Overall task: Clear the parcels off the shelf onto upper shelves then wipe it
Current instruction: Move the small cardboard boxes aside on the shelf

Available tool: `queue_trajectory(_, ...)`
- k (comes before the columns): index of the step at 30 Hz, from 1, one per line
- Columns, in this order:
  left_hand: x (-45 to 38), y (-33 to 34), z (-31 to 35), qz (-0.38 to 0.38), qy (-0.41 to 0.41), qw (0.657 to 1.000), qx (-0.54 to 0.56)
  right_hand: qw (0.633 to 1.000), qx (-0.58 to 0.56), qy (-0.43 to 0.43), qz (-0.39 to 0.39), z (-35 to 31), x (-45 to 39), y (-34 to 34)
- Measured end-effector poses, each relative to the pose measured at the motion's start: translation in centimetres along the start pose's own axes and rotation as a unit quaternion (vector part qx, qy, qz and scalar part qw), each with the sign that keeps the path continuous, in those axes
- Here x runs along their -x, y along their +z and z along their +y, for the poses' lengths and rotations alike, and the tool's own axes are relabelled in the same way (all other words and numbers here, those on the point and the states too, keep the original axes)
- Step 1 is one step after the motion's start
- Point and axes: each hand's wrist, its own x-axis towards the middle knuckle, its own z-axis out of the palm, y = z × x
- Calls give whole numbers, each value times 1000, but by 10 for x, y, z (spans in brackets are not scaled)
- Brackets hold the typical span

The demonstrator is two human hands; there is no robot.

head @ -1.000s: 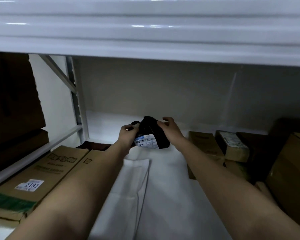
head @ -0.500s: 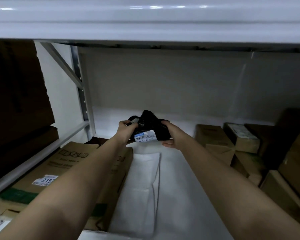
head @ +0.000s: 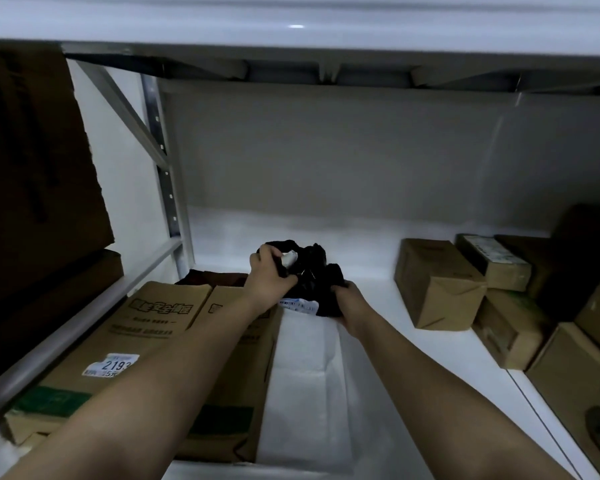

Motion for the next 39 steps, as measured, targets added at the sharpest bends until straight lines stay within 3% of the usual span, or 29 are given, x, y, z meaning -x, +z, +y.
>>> queue_trajectory(11, 4, 19, -8, -35, 49, 990, -127, 995, 79, -22, 53, 18, -12, -5)
queue_trajectory(15, 5, 27, -10, -97, 44, 976, -189, 988, 135, -31, 63, 20, -17, -13)
queue_trajectory(19, 5, 31, -10, -117, 59, 955, -267, 983, 165, -31, 80, 22, -22, -12)
queue_trajectory(25, -1, 34, -14, -105, 76, 886, -446, 965, 255, -13, 59, 18, -24, -11)
queue_trajectory(29, -1, 38, -10, -121, 32, 871, -474, 947, 318, -12, 42, 12, -26, -10)
queue_trajectory(36, -8, 24, -10, -188, 74, 900, -386, 941, 339, -3, -20, 6, -21, -12)
queue_trajectory(39, -6, 22, -8, -192, 89, 890, -404, 934, 358, -8, -15, 11, -22, -12)
